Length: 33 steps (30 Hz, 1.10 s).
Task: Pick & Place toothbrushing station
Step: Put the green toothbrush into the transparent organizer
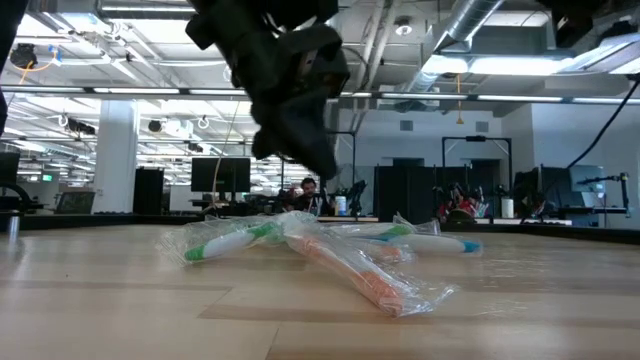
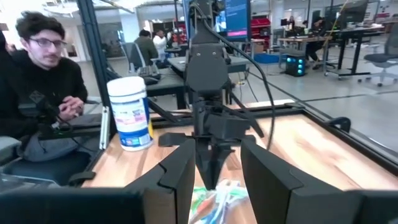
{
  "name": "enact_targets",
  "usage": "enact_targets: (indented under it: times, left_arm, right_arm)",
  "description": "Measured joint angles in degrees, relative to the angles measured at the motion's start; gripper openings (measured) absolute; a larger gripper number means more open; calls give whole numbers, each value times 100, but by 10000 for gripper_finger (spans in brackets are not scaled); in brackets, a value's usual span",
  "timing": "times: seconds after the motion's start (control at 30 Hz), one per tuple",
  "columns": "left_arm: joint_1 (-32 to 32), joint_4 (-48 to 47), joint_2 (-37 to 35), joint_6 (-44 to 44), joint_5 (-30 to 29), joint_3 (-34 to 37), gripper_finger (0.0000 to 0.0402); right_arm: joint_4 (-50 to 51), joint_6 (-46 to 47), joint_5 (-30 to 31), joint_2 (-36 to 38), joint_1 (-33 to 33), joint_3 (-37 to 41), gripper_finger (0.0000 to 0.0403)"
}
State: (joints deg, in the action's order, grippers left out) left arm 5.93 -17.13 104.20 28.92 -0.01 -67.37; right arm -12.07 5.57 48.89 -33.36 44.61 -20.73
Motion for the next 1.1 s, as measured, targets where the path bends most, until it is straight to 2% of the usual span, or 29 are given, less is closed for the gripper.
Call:
enact_targets:
  times: [0.2,0.43,0.57,0.83,0.97,1.1]
  left_arm:
    - [0,-585,-152,338,-70,2,26]
    - [6,-1328,-835,802,-823,0,27]
    - [-13,-1366,-912,1029,-916,129,42]
    - [-13,-1013,-890,1376,-910,607,81]
    - [-13,-257,-835,1381,-674,862,88]
    - [-13,-147,-833,1463,-623,1048,88]
  right_arm:
    - [129,185,-138,1,-193,0,120]
    - [192,200,-253,-64,-330,-4,120]
    - [177,200,-263,-78,-401,-4,120]
    - [175,200,-263,-77,-430,-4,120]
    - [176,200,-261,-77,-430,-4,120]
    - [177,200,-261,-79,-430,-4,120]
